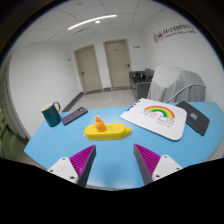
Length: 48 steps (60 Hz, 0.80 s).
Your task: Unplug charger
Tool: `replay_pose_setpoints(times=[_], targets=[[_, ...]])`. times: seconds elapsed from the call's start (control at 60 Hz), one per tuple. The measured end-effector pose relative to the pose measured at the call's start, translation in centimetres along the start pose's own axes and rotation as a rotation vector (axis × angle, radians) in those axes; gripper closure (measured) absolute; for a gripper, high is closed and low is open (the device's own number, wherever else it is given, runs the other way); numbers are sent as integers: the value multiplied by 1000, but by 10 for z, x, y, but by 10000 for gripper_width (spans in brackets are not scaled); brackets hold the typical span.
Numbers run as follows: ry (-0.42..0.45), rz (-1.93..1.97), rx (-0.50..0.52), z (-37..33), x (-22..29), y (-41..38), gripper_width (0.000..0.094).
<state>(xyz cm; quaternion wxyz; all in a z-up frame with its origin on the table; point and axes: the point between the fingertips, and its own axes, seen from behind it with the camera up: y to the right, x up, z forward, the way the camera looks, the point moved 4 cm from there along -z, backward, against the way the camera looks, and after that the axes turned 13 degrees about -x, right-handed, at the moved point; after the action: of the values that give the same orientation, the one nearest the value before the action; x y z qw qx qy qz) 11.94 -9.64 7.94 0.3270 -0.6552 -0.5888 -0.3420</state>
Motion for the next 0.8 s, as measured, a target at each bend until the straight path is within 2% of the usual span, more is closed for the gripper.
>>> replay_pose_setpoints(times=[0.2, 0.333, 0.45, 0.617, 0.667, 0.7, 0.733, 0.767, 0.783, 0.8], targets=[[24, -21, 13, 84, 20, -66, 185], [64, -72, -85, 111, 31, -65, 308], [57, -64, -85, 108, 33, -60, 377], [127, -158, -96, 109, 44, -62, 351], [105, -160, -61, 115, 41, -71, 362], [87, -160, -25, 118, 37, -79, 402], [92, -154, 0, 122, 37, -85, 494], [106, -151, -11, 125, 39, -84, 570], [110, -152, -21, 127, 40, -82, 636], [117, -154, -36, 128, 41, -79, 646]])
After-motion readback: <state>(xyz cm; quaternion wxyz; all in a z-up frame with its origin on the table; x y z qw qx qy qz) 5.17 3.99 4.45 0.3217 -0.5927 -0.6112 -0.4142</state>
